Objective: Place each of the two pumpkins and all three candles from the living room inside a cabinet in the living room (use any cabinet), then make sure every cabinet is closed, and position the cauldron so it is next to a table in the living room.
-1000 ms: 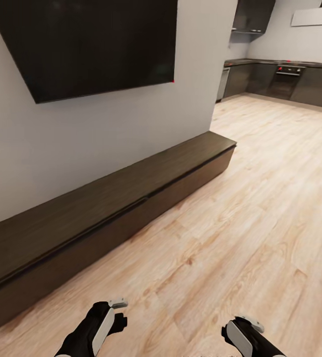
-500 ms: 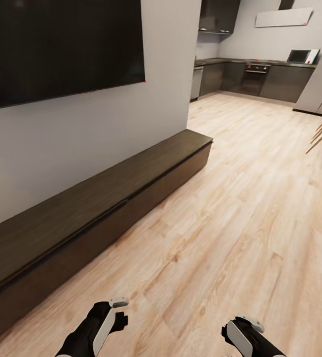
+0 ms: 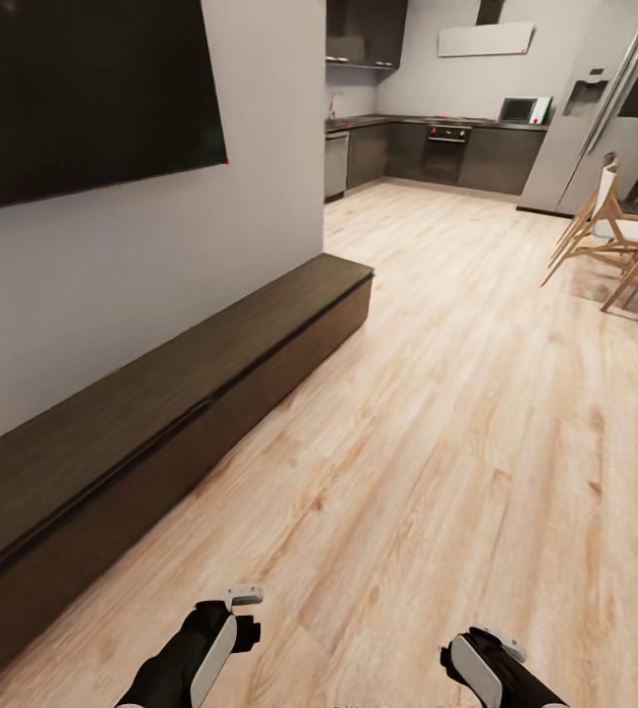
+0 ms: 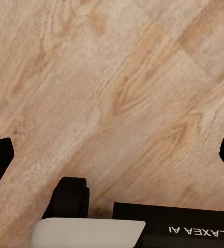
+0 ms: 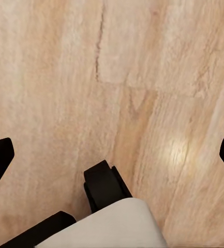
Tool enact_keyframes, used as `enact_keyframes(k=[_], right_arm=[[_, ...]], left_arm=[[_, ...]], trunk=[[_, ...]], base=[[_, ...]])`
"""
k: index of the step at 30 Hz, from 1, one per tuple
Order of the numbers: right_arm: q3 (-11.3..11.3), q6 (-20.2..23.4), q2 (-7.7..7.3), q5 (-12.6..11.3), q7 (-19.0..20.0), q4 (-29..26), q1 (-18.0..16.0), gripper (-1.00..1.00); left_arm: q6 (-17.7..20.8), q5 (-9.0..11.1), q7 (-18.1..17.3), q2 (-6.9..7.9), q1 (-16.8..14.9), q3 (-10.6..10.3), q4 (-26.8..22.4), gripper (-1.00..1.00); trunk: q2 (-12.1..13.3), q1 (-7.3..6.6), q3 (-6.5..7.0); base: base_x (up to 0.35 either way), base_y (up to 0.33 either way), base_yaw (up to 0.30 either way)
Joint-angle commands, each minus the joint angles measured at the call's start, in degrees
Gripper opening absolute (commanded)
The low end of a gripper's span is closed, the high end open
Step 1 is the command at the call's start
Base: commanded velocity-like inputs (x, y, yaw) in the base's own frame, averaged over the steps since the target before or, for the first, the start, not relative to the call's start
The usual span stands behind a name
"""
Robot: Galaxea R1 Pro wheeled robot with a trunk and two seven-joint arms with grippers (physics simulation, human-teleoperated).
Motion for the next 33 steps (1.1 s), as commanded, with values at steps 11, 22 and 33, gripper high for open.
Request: enact_keyframes(k=[11, 22, 33], right_arm=[[-0.5, 0.3, -0.15, -0.3, -0.4, -0.1, 0.0, 1.00], [-0.6, 0.1, -0.23, -0.3, -0.4, 0.4, 0.0, 1.00], [-2.5, -2.2, -0.25, -0.3, -0.4, 2.0, 0.0, 1.00]], left_arm=[[0.2, 0.6, 0.6, -0.03, 0.0, -0.3, -0.1, 1.00], [0.2, 0.6, 0.6, -0.04, 0.0, -1.3, -0.1, 1.00], [0.2, 0.6, 0.6, -0.03, 0.0, -1.5, -0.1, 1.00]], trunk=[[0.0, -0.01, 0.34], [0.0, -0.01, 1.15], [0.0, -0.01, 2.05]], base=[[-0.006, 0.000, -0.279], [0.000, 0.000, -0.189], [0.007, 0.000, -0.154]])
